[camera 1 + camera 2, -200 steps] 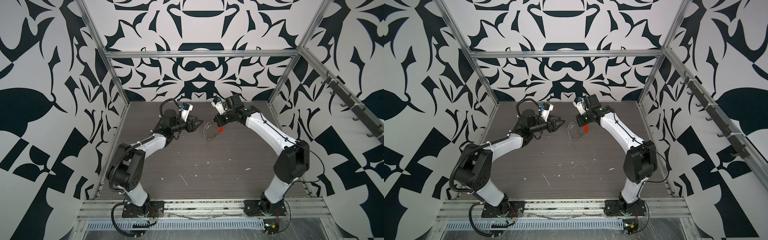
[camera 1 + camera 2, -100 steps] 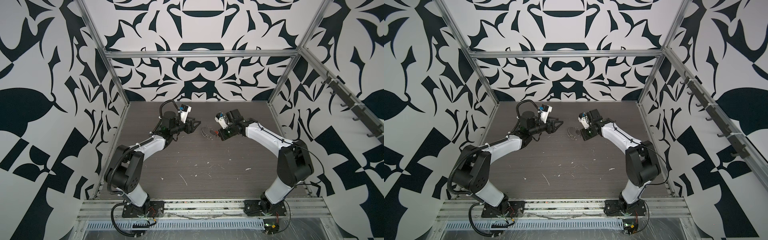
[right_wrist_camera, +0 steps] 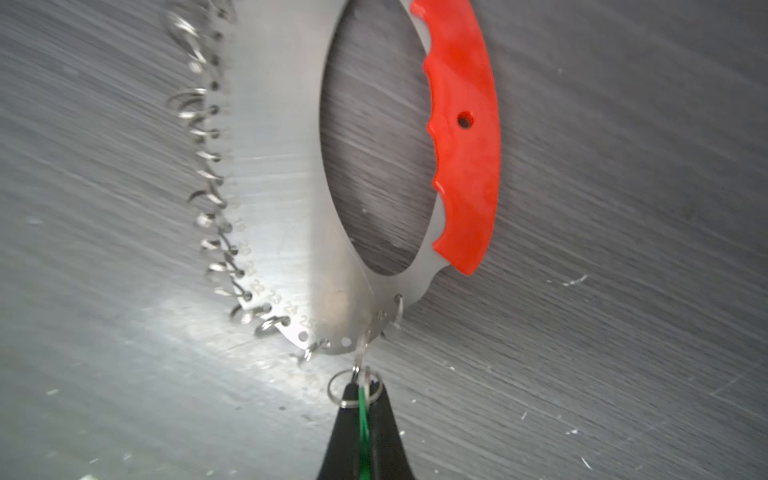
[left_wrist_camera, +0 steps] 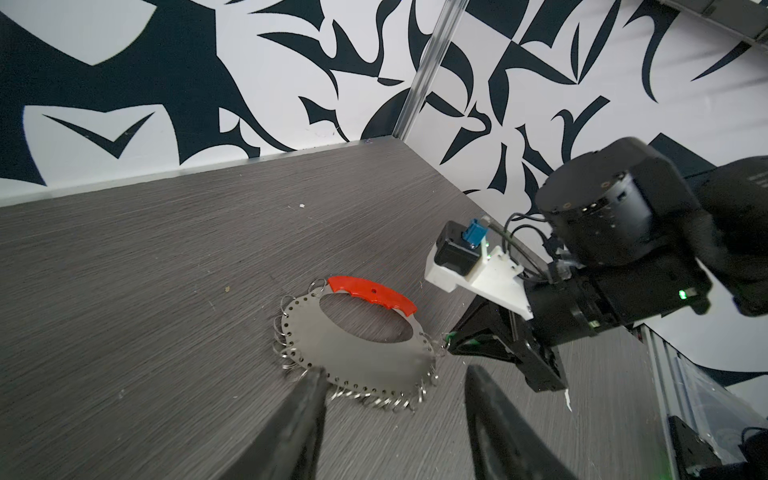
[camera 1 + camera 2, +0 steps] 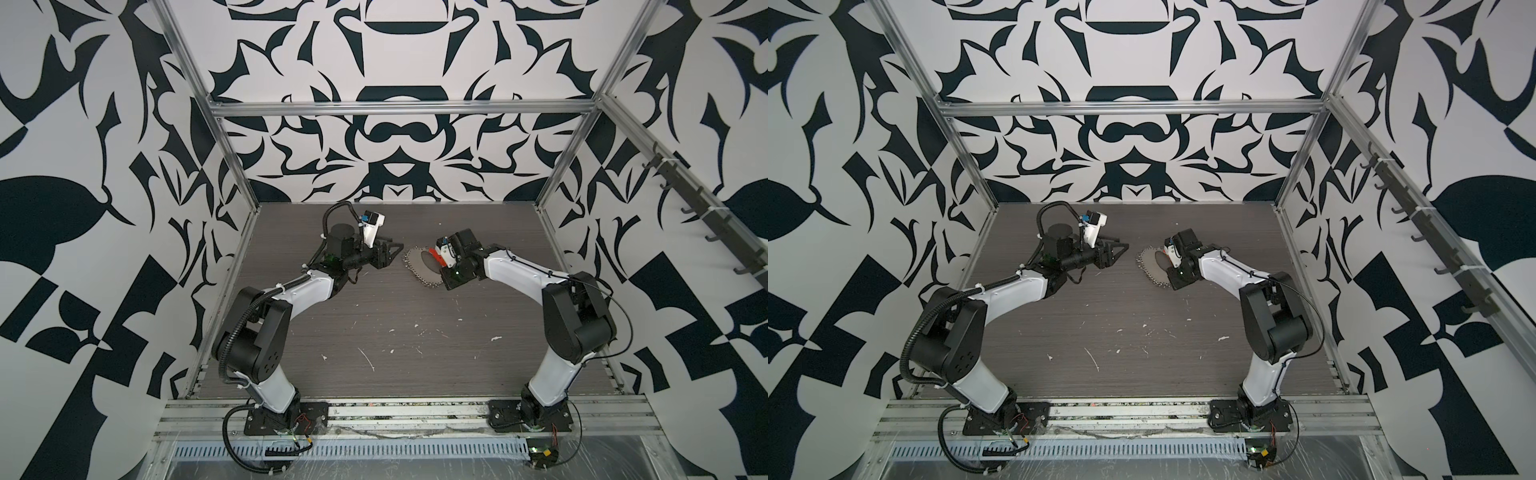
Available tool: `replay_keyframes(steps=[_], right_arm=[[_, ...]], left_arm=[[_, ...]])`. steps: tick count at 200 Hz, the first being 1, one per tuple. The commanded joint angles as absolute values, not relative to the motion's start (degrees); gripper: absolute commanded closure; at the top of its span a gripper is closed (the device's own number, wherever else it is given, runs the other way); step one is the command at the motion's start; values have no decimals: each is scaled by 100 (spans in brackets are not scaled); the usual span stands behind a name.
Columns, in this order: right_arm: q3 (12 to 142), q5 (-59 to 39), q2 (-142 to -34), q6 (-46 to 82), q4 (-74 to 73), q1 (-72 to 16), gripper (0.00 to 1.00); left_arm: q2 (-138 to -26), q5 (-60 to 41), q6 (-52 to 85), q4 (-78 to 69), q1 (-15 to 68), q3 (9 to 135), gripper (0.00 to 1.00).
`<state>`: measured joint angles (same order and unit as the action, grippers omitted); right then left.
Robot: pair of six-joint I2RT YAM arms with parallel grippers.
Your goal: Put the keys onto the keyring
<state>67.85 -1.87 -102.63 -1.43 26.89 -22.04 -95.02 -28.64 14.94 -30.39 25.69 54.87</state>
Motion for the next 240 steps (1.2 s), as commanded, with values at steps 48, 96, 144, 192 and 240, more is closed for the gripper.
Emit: replay_keyframes(steps=[48,96,144,192,240], right_arm=[[7083,885,-10073,-142,2963,-2126,58],[6653,1928,-8865,619,2043,-1775,16],[4277,3543,-7626,478,-919,-1373,18],[2683,3697,-7970,-49,-3405,-1324,12],[2055,2899,-8711,68,-5241,-1061,9]], left_arm=[[-9019,-2203,943,-2312,2591,5369,30],[-8272,-107,-97,-1231,2541,5191,0],[-7715,1738,-169,-1996,1800,3830,0],[-7899,1879,-336,-3095,1274,3123,1],[-7954,1615,-351,-2893,813,3171,1]])
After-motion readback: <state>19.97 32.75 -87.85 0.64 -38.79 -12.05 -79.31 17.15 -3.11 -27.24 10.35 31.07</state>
